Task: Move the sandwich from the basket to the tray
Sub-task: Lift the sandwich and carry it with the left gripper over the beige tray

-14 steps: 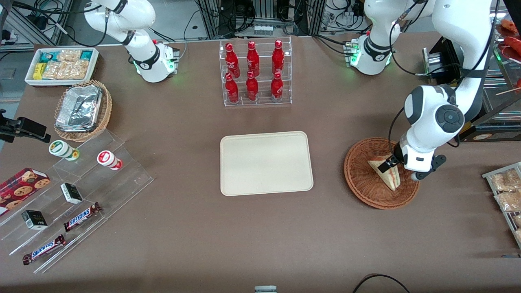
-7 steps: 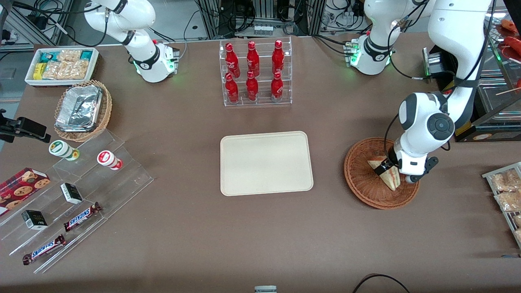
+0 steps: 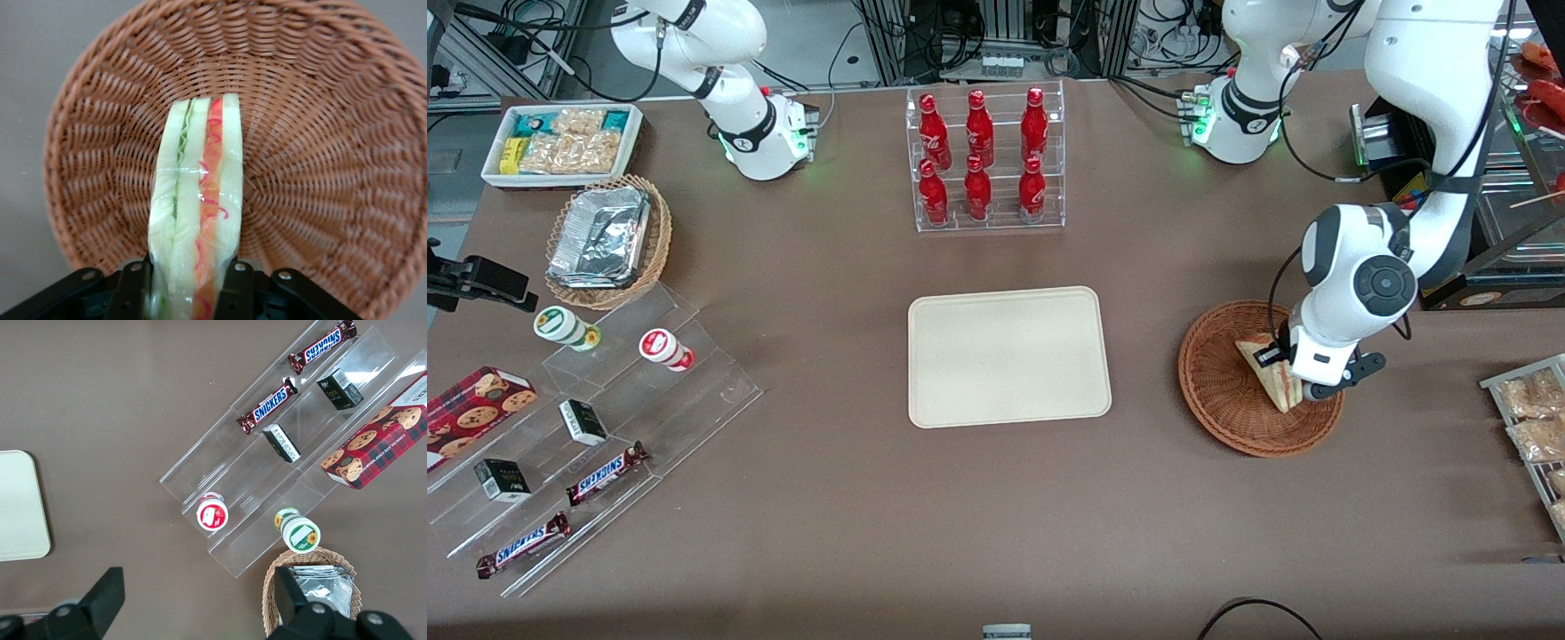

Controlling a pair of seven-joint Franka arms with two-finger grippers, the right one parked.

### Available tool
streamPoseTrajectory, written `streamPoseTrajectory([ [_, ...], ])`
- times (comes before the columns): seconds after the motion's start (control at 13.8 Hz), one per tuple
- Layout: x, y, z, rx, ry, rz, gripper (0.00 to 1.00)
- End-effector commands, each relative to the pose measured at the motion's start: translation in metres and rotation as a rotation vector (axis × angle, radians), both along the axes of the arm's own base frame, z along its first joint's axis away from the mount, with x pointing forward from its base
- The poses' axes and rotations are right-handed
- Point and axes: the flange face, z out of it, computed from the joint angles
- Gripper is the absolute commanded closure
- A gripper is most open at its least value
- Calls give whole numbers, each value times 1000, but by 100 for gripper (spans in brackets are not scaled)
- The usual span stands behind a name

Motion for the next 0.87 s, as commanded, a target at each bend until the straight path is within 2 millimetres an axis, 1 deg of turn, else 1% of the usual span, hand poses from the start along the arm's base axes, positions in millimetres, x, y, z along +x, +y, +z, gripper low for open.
streamPoseTrajectory([
  [0.0, 19, -50, 51, 23, 26, -89, 100],
  [0.07, 28, -72, 63, 17, 19, -112, 100],
  [0.15, 35, -101, 70, 11, 14, -149, 100],
  [0.29, 40, -150, 72, 4, 5, -210, 100],
  [0.44, 38, -194, 66, -31, 4, -190, 100],
  [0.51, 37, -221, 62, -42, 0, -198, 100],
  [0.58, 33, -249, 54, -45, 2, -207, 100],
  [0.73, 28, -290, 30, -40, 11, -195, 100],
  [0.8, 24, -316, 21, -43, 11, -202, 100],
])
